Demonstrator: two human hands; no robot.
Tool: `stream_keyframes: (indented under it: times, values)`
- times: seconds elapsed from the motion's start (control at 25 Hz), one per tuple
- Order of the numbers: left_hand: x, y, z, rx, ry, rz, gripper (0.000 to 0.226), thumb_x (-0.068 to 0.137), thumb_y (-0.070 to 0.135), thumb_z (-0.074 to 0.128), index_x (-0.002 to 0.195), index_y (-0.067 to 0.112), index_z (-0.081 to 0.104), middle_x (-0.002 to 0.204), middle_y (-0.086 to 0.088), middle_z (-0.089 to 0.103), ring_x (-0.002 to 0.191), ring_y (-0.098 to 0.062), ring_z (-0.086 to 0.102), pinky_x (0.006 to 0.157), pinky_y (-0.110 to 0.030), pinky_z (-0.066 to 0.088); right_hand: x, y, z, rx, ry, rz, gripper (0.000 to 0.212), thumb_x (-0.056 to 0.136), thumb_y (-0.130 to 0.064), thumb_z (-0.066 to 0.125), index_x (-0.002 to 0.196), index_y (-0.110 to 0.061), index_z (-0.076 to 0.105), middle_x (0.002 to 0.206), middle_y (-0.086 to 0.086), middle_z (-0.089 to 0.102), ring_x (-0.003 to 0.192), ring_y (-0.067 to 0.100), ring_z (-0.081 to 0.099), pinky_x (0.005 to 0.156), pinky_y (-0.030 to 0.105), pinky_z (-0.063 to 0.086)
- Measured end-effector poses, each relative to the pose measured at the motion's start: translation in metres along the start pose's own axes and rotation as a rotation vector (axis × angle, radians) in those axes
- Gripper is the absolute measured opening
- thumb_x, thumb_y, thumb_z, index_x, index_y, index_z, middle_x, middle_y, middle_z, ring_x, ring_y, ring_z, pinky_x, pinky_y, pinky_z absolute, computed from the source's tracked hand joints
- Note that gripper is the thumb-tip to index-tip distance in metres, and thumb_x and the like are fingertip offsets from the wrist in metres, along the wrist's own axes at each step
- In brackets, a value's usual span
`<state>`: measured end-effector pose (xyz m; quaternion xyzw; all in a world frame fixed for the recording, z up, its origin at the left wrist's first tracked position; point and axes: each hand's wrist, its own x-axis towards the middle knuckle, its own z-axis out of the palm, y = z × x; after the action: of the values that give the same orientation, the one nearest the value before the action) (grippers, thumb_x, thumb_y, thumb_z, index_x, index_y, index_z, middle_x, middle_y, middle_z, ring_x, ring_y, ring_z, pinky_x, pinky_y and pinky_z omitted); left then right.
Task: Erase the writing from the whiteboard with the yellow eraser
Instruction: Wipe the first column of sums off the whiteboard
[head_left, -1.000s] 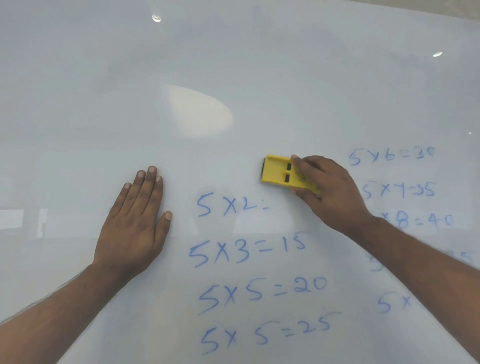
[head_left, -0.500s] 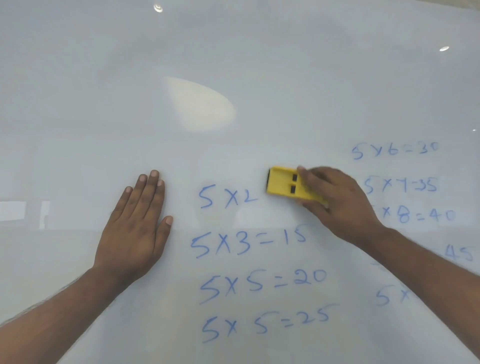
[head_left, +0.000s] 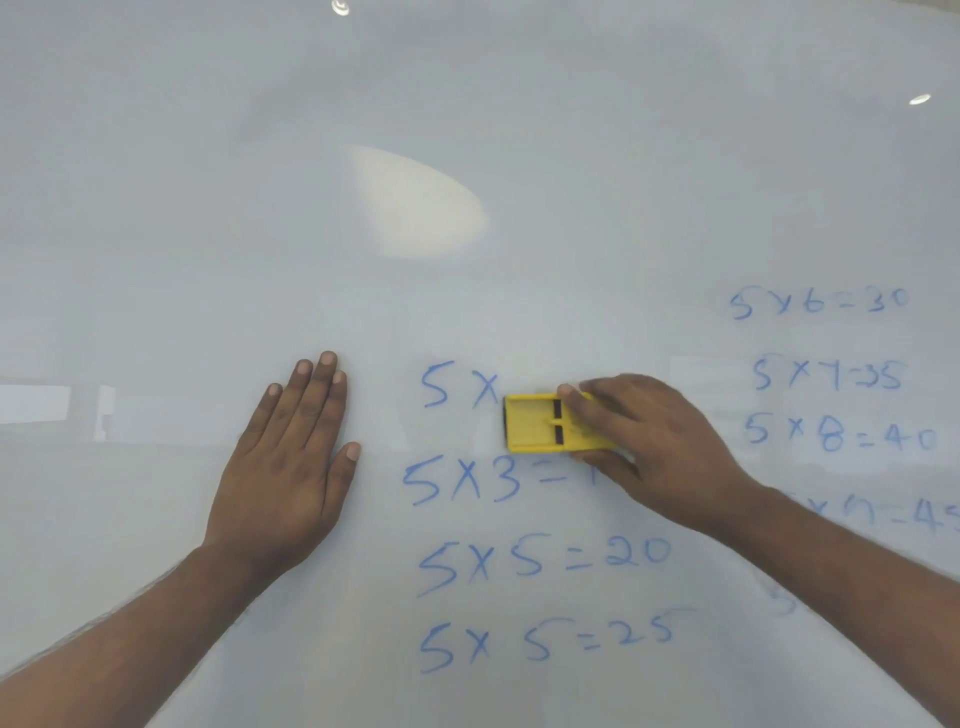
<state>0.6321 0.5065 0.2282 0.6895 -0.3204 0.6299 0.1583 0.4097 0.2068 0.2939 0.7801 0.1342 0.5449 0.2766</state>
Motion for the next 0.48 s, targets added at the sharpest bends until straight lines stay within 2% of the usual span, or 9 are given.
stream_keyframes:
  times: [0.16, 0.24, 0.36, 0.48]
  values:
    - [-0.007, 0.003, 0.002, 0.0, 0.007, -0.023, 0.064, 0.105, 0.036, 0.027, 0.161, 0.007, 0.015, 0.171, -0.007, 0.012, 0.158, -0.022, 0.011, 0.128, -0.044, 0.013, 0.042, 0.017, -0.007, 0.069, 0.122, 0.253, 0.058, 0.086, -0.03, 0.064, 0.139, -0.012, 0.05, 0.117, 0.014, 0.061, 0.103, 0.035, 0.058, 0.089, 0.04, 0.044]
    - [-0.009, 0.003, 0.001, -0.003, 0.007, -0.024, 0.064, 0.104, 0.036, 0.027, 0.161, 0.007, 0.015, 0.171, -0.007, 0.012, 0.158, -0.022, 0.011, 0.128, -0.044, 0.012, 0.066, 0.005, -0.002, 0.139, 0.16, 0.313, 0.06, 0.083, -0.025, 0.07, 0.138, -0.01, 0.05, 0.117, 0.014, 0.06, 0.101, 0.035, 0.056, 0.09, 0.042, 0.046]
    - [-0.011, 0.002, 0.001, -0.008, 0.007, -0.015, 0.065, 0.104, 0.035, 0.028, 0.16, 0.006, 0.017, 0.171, -0.008, 0.013, 0.158, -0.023, 0.012, 0.128, -0.044, 0.013, 0.068, -0.025, 0.011, 0.161, 0.126, 0.226, 0.06, 0.084, -0.029, 0.067, 0.138, -0.01, 0.05, 0.118, 0.014, 0.06, 0.104, 0.035, 0.056, 0.092, 0.042, 0.047]
    - [-0.014, 0.002, 0.0, -0.011, -0.003, -0.011, 0.065, 0.104, 0.035, 0.029, 0.16, 0.005, 0.018, 0.171, -0.009, 0.014, 0.158, -0.024, 0.013, 0.128, -0.045, 0.014, 0.036, -0.044, 0.016, 0.139, 0.048, 0.085, 0.054, 0.093, -0.036, 0.055, 0.14, -0.011, 0.047, 0.12, 0.013, 0.061, 0.105, 0.033, 0.058, 0.091, 0.041, 0.047]
